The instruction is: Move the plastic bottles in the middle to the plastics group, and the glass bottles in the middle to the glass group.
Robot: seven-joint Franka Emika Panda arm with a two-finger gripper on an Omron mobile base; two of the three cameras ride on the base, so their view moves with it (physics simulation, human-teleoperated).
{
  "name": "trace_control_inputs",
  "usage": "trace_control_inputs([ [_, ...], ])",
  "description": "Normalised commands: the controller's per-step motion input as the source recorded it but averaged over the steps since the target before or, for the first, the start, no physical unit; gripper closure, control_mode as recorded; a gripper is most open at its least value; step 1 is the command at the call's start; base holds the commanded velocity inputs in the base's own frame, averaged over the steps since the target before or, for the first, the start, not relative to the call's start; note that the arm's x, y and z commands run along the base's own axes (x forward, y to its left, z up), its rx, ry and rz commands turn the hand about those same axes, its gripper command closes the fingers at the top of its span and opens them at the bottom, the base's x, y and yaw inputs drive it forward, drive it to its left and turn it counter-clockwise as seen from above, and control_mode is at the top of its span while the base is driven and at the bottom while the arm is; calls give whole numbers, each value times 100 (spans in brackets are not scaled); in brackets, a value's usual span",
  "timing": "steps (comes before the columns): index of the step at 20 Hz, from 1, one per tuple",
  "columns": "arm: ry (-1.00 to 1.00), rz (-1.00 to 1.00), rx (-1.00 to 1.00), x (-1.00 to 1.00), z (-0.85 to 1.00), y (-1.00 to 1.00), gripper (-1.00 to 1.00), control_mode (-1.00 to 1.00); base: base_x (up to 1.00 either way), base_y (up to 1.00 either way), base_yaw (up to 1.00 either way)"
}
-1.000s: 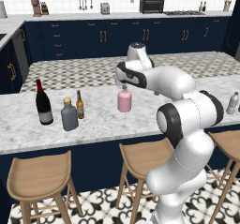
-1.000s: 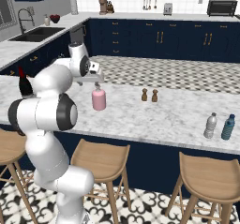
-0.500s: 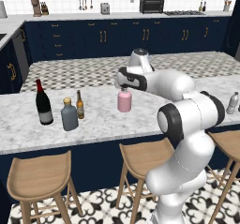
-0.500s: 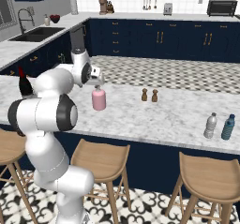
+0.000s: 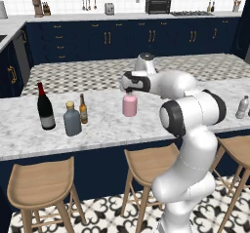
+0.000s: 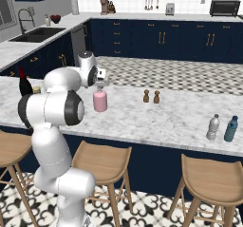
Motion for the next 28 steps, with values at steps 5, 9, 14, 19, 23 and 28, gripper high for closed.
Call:
trace_control_inputs([
  [5, 0, 1, 0, 18, 0, -3, -100, -100, 0, 0, 0],
  [9, 1, 1, 0, 21, 0, -1, -100, -100, 0, 0, 0],
  [14, 1, 0, 0, 1, -20, 0, -100, -100, 0, 0, 0],
  [19, 0, 1, 0, 0, -30, 0, -100, -100, 0, 0, 0],
  [23, 0, 1, 0, 4, -19, 0, -100, -100, 0, 0, 0],
  [28, 0, 0, 0, 24, -3, 0, -100, -100, 0, 0, 0],
])
